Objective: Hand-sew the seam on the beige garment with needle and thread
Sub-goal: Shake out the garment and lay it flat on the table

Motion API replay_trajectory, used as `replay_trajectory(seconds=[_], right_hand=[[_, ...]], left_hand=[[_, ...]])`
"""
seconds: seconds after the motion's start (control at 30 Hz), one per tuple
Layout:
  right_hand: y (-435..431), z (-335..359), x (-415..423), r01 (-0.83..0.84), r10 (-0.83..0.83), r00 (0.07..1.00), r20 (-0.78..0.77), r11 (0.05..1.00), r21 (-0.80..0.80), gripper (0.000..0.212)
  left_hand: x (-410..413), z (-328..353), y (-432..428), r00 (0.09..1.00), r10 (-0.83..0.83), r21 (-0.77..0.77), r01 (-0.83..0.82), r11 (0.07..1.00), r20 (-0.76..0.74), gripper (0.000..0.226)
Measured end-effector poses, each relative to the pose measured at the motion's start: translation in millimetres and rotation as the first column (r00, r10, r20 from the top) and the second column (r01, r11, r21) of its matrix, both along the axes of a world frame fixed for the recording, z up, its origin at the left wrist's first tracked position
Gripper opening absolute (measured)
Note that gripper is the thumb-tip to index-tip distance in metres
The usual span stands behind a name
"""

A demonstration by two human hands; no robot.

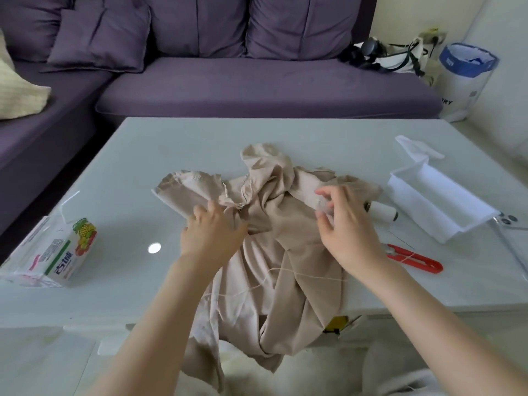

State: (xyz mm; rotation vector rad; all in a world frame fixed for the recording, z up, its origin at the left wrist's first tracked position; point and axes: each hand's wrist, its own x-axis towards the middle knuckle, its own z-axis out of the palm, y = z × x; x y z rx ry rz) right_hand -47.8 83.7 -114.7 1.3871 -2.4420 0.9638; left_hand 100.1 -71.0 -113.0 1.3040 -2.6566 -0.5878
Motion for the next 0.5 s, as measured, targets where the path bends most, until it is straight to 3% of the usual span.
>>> replay_trajectory(seconds=[0.07, 0.17, 0.23, 0.3, 0.37, 0.43, 0.5], right_hand=[[-3, 5, 10, -0.026, 0.026, 1.000, 0.002, 0.999, 0.024, 0.030], [1, 14, 33, -0.102, 0.101, 0.995, 0.018, 0.992, 0.080, 0.038], [5, 18, 48, -0.223, 0.225, 0.974, -0.008, 0.970, 0.093, 0.039], [7, 20, 59, -0.344, 0.350, 0.937, 0.000, 0.921, 0.184, 0.045], [7, 20, 64, -0.371, 0.398, 0.917, -0.001, 0.855, 0.364, 0.054], [9, 16, 63, -0.317, 0.392, 0.919, -0.050, 0.808, 0.496, 0.049], [11, 17, 62, -0.287, 0.366, 0.929, -0.053, 0.805, 0.518, 0.031]], left_hand=[[8, -4, -1, 0.985, -0.088, 0.033, 0.084, 0.996, 0.151, 0.044], [17, -3, -3, 0.975, -0.102, 0.110, 0.081, 0.991, 0.199, 0.050], [21, -1, -2, 0.986, -0.073, 0.075, 0.062, 0.995, 0.152, 0.049], [24, 5, 6, 0.995, -0.075, 0.048, 0.078, 0.996, -0.065, 0.038], [26, 12, 18, 0.950, -0.142, 0.063, 0.166, 0.984, -0.279, 0.018], [27, 12, 31, 0.923, -0.272, 0.123, 0.314, 0.942, -0.272, 0.014], [27, 7, 41, 0.907, -0.373, 0.245, 0.413, 0.877, -0.196, 0.023]])
